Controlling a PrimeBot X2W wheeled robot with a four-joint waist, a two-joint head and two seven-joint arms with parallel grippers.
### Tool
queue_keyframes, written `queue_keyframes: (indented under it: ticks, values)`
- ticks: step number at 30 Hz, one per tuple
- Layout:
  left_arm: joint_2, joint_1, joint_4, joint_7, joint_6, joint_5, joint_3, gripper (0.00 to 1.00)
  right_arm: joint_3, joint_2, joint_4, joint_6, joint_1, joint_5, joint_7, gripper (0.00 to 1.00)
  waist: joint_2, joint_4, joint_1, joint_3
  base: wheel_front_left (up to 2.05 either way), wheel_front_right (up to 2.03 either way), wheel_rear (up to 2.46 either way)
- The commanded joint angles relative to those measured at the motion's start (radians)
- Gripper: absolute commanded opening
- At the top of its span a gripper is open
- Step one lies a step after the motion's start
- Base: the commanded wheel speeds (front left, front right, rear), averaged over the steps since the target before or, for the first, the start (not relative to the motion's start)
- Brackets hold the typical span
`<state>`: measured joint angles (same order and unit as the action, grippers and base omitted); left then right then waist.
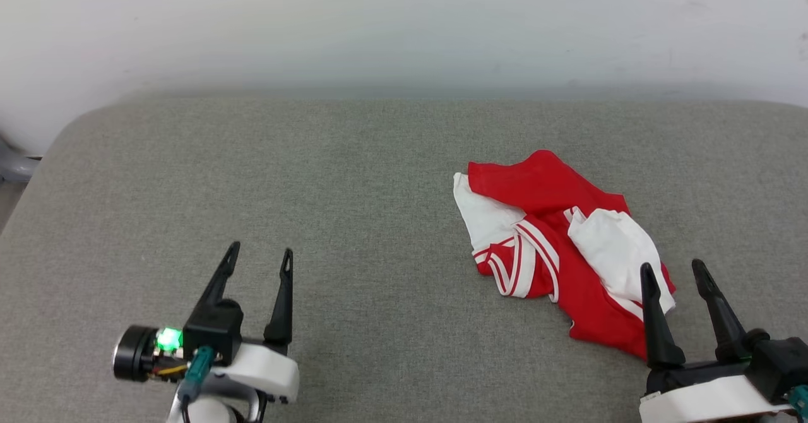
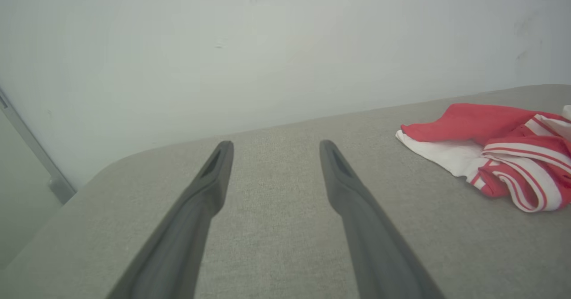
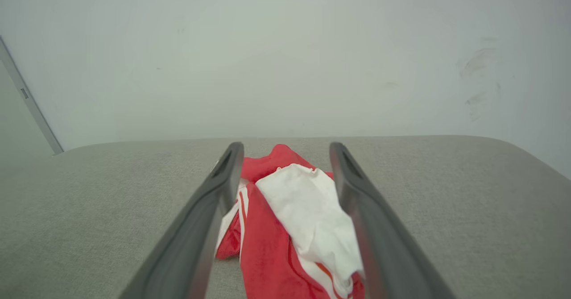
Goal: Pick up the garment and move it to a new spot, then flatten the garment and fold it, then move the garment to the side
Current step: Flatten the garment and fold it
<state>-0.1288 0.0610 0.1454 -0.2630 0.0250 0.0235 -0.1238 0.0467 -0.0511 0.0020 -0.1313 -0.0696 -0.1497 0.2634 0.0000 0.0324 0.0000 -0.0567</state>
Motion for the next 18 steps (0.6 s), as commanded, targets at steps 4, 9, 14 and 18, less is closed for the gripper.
queue_keyframes:
  ticks: [4, 9, 14, 18]
  values:
    - [-0.022, 0.111, 0.006, -0.003, -0.037, -0.012, -0.012, 1.00, -0.011, 0.002, -0.014, 0.001, 0.040, 0.008, 0.002, 1.00, 0.0000, -0.019, 0.0000, -0.036, 0.00, 0.00, 0.00]
    - [-0.054, 0.336, 0.060, -0.003, -0.120, 0.006, -0.049, 1.00, -0.021, 0.002, -0.034, 0.001, 0.088, 0.017, 0.002, 1.00, 0.0000, -0.069, 0.0000, -0.100, 0.00, 0.00, 0.00]
    - [-0.083, 0.505, 0.139, -0.003, -0.149, 0.040, -0.112, 1.00, -0.024, 0.002, -0.046, 0.001, 0.118, 0.019, 0.002, 1.00, 0.0000, -0.101, 0.0000, -0.137, 0.00, 0.00, 0.00]
    - [-0.112, 0.646, 0.206, 0.023, -0.154, 0.096, -0.210, 1.00, -0.025, 0.002, -0.052, 0.001, 0.139, 0.015, 0.002, 1.00, 0.0000, -0.123, 0.0000, -0.167, 0.00, 0.00, 0.00]
